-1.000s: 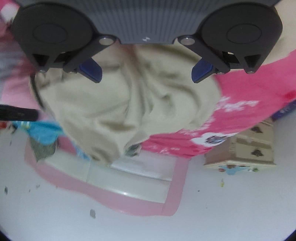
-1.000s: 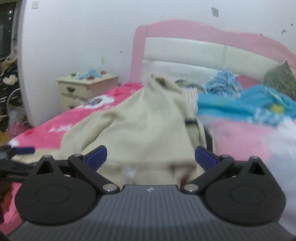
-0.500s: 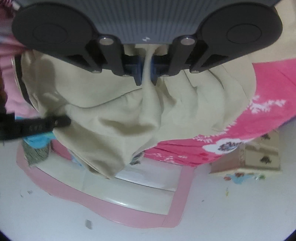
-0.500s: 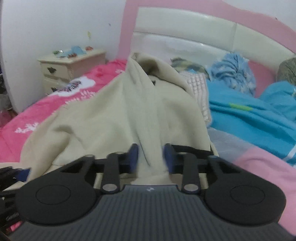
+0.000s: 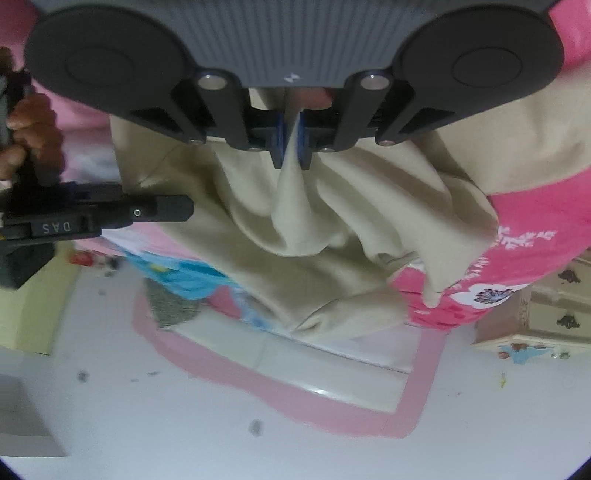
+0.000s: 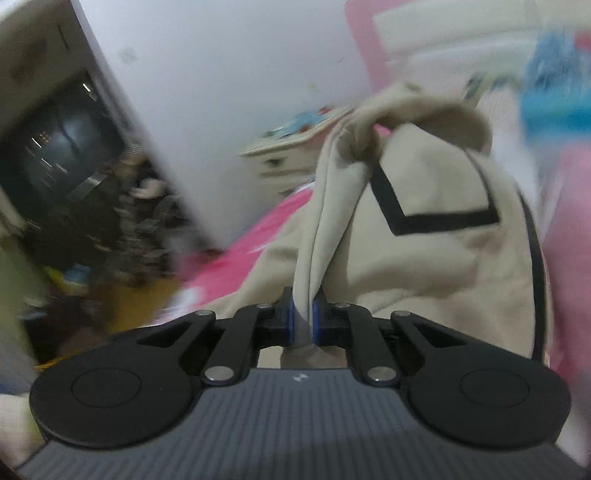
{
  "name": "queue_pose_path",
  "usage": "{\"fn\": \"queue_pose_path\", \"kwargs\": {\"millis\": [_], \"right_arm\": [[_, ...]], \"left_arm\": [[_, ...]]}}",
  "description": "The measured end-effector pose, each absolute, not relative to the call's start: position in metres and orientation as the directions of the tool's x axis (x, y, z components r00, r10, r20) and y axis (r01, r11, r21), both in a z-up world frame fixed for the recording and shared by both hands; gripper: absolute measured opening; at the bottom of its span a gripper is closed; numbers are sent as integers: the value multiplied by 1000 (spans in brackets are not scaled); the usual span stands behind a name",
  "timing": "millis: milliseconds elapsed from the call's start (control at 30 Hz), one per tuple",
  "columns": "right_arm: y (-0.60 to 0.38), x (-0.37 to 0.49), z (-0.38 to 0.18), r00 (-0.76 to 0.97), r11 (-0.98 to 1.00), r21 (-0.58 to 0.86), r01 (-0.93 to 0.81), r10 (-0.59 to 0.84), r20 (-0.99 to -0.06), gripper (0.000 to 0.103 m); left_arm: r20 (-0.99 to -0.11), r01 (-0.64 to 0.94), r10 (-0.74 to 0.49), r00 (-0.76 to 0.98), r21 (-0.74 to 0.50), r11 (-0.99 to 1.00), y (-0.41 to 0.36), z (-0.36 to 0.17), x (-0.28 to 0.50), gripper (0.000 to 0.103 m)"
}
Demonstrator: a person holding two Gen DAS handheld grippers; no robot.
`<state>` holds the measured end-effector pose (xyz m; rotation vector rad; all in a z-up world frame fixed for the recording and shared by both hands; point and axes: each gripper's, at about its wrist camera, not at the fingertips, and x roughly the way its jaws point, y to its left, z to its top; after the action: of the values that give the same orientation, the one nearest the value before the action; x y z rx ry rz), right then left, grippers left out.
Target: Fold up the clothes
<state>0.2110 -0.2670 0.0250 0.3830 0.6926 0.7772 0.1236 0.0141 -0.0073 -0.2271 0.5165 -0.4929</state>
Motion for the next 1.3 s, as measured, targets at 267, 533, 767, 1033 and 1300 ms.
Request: {"fn": "queue_pose_path", "kwargs": {"millis": [267,533,767,1033,1300], "right_arm": [[-284,39,9,338,390,787,-479,909,-245,8],[-281,-121,-9,250,319,859,-401,940,-233,8],[-290,-166,-46,251,580,787,-212,810,-529,11],[-353,-139,7,517,622,761,-184,720,-463,63],[-344,6,-62,656,611,791,40,581,-482,67]], "left_arm": [[-384,413,-609,694,-480,774,52,10,-63,6],[-534,384,-630,563,-506,772,67,-11,-183,4],[-642,284,-549,536,-475,833,103,-27,-199,47],[-484,359,-537,691,-415,836,86,14,-151,90],[-543,318,-485,686,-375,871,10,-32,-18,92]]}}
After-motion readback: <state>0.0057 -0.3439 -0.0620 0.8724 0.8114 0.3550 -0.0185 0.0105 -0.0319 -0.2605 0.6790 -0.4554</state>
